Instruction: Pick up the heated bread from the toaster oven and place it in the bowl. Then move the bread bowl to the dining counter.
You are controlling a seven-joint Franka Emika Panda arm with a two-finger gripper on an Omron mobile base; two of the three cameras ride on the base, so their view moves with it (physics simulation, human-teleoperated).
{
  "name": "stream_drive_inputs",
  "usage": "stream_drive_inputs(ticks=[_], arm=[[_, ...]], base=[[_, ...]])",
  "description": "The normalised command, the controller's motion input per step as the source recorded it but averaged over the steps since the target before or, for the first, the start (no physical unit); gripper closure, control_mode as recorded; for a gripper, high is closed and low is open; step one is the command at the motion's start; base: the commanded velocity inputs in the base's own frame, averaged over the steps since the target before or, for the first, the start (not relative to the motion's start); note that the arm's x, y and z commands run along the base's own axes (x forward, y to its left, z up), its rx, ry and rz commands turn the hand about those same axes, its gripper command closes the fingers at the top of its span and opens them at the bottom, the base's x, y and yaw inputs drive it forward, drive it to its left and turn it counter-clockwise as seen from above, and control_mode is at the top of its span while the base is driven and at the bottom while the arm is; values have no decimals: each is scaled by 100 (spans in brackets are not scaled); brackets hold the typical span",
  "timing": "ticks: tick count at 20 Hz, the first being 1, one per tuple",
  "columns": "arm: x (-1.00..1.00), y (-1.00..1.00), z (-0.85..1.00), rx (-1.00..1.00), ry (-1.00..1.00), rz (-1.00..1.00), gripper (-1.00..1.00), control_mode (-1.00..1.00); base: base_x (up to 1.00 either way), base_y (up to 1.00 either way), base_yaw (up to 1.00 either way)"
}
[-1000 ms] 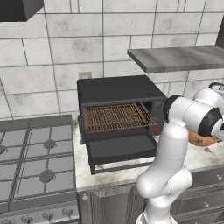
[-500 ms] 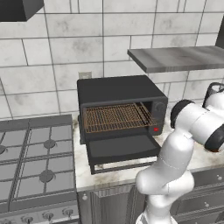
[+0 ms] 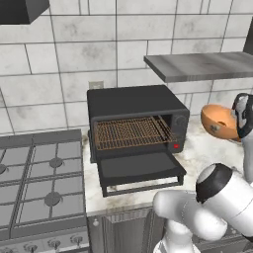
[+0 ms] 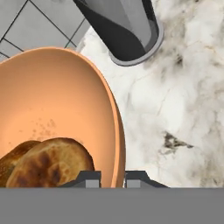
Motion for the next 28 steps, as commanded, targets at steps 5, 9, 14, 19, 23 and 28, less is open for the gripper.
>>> stream_drive_inputs(ticks=[5, 9, 14, 19, 23, 28], arm=[[-22, 100, 75, -18, -8, -5, 100, -100], [-46, 100, 78, -14, 0, 0, 100, -100], [-14, 53, 27, -6, 0, -1, 100, -100], [-8, 0, 0, 0, 0, 1, 100, 100], [0, 0, 0, 0, 0, 0, 100, 100], [0, 0, 0, 0, 0, 0, 100, 100]], base=[[0, 0, 0], [0, 0, 0], [0, 0, 0], [-50, 0, 25], [-93, -5, 83], [-40, 0, 100]])
